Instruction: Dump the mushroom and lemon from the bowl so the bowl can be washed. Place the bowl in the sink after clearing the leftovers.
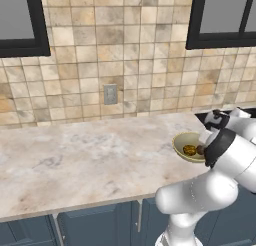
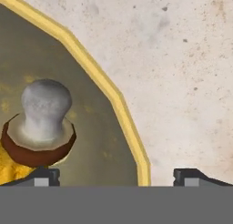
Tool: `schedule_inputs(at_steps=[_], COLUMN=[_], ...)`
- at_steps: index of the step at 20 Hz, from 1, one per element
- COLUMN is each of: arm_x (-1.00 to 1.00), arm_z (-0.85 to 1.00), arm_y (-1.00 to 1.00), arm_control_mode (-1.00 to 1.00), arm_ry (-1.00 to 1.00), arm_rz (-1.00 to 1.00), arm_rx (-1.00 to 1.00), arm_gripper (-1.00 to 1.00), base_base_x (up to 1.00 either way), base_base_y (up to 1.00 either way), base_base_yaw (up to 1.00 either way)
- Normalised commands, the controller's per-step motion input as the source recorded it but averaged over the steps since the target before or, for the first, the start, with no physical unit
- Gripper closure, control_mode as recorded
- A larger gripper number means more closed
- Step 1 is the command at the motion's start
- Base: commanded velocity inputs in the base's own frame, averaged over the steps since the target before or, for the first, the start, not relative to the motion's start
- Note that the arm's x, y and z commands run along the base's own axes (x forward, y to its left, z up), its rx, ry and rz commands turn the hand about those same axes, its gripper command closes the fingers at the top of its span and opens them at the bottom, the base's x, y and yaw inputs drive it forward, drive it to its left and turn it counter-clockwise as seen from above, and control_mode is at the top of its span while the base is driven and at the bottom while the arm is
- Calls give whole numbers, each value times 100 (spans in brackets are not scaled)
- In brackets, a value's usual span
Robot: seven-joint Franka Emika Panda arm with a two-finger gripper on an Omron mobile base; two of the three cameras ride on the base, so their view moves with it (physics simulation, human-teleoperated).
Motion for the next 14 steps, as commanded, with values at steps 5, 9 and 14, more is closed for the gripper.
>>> schedule_inputs(at_steps=[5,9,14], arm_x=[0,0,0], arm_z=[-38,-37,-19], arm_y=[15,21,9], arm_control_mode=[-100,-100,-100], arm_ry=[0,0,0], arm_rz=[0,0,0], arm_rx=[3,0,0], arm_gripper=[-100,-100,100], base_base_x=[0,0,0], base_base_y=[0,0,0], base_base_yaw=[0,0,0])
